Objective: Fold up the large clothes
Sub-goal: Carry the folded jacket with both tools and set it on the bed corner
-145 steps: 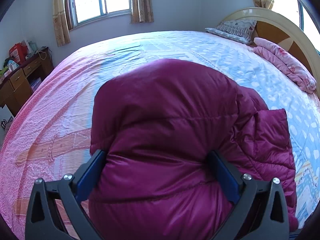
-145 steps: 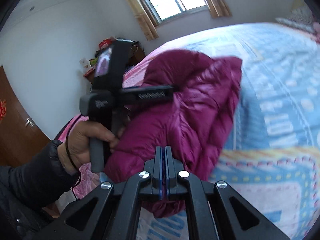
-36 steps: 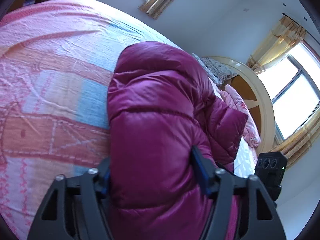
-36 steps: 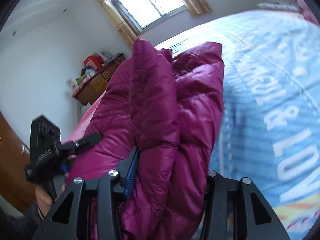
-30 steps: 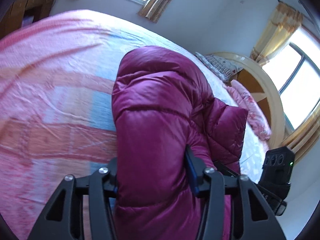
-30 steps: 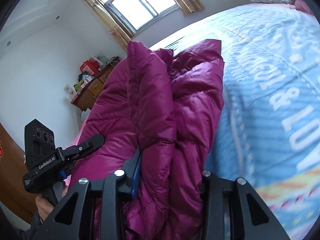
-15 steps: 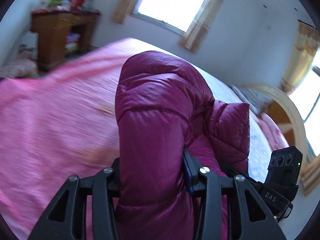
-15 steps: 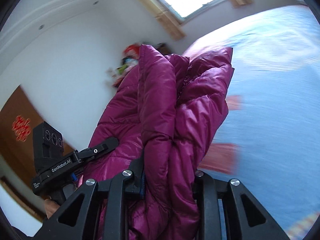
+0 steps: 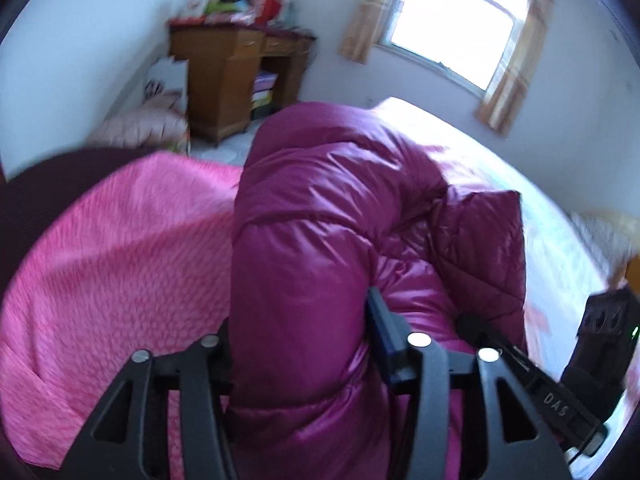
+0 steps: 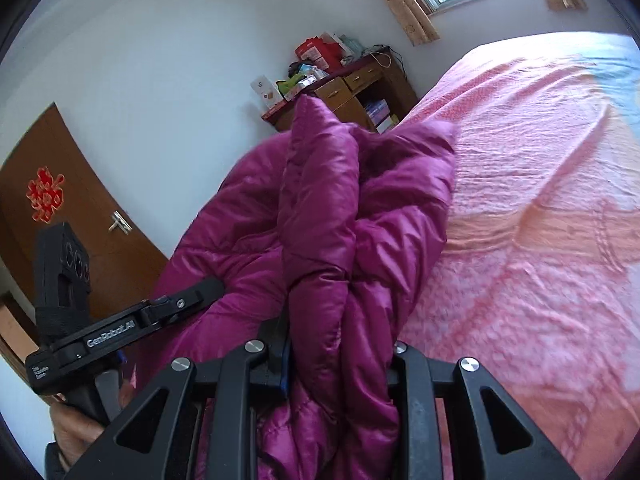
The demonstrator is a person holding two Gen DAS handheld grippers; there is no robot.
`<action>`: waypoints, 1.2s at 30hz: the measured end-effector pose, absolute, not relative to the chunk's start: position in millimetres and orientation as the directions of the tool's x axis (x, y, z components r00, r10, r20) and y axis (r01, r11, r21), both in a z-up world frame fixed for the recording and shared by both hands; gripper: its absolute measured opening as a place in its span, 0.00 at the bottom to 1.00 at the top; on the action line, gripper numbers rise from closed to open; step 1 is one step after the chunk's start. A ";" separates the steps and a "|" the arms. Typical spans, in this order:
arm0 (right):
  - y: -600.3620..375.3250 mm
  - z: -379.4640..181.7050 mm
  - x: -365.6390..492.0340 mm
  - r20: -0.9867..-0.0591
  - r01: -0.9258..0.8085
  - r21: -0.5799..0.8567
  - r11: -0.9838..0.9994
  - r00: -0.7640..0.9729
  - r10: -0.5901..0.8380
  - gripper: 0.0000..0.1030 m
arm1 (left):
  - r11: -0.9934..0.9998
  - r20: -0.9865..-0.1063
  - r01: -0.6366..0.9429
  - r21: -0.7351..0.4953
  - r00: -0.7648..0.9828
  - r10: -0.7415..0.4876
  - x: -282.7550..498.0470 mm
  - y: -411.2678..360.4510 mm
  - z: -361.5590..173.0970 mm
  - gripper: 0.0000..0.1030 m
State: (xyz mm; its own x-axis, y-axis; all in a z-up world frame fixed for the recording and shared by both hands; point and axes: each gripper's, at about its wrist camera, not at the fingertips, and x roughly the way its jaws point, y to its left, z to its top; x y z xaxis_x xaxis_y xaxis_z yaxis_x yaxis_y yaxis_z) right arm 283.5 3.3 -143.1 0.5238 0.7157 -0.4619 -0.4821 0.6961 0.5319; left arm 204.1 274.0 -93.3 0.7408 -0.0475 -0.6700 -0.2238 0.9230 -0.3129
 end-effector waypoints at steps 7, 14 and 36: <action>5.1 -166.1 328.9 -0.494 -0.419 0.627 0.657 0.438 0.751 0.36 | 0.885 -0.712 -0.299 -0.358 0.700 -0.051 224.2 282.9 -107.9 0.71; -13.9 -142.8 299.2 -0.528 -0.389 0.548 0.741 0.526 0.667 0.49 | 0.911 -0.716 -0.294 -0.291 0.698 -0.004 232.0 273.7 -105.9 0.76; 55.1 -128.4 237.1 -0.599 -0.476 0.136 0.869 0.659 0.455 0.20 | 0.914 -0.718 -0.318 -0.251 0.694 0.044 219.3 266.8 -103.8 0.80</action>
State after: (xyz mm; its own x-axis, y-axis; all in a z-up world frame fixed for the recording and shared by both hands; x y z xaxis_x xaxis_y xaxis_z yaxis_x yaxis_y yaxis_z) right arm 237.1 55.1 -128.4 0.6590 0.4549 -0.5990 -0.4757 0.8689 0.1365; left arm 219.3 266.8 -103.8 0.6942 0.0443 -0.7184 -0.3184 0.9140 -0.2513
